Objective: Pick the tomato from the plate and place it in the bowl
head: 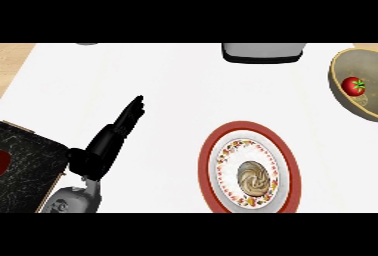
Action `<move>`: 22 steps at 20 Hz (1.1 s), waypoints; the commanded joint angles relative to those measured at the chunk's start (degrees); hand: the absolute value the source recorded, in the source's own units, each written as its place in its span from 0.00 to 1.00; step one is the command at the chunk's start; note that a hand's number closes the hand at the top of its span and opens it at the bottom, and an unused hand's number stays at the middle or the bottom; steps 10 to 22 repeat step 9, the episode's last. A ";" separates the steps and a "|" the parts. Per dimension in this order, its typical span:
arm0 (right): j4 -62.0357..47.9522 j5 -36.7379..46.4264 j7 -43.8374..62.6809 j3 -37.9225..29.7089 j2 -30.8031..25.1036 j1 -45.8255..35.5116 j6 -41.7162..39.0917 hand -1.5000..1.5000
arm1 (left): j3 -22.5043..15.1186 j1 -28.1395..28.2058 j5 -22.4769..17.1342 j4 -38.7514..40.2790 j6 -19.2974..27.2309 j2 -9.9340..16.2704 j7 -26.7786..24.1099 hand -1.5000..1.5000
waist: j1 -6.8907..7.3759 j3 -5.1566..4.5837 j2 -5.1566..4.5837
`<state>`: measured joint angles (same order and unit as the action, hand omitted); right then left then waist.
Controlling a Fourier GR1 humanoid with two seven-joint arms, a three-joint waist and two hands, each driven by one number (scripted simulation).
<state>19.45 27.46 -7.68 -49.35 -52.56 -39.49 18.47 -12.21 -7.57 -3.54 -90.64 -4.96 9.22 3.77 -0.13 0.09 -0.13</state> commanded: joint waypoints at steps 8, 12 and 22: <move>-2.72 -12.98 -12.54 -9.73 -7.56 19.51 -15.72 0.00 | 1.13 0.42 1.11 -0.69 -0.36 -0.26 0.91 0.50 | -0.14 0.01 0.07; -2.57 -14.39 -13.95 -10.78 -7.37 21.51 -17.14 0.00 | -0.40 1.70 2.35 -0.96 0.51 -1.69 -1.06 0.50 | -0.30 0.00 0.13; -2.57 -14.39 -13.95 -10.78 -7.37 21.51 -17.14 0.00 | -0.40 1.70 2.35 -0.96 0.51 -1.69 -1.06 0.50 | -0.30 0.00 0.13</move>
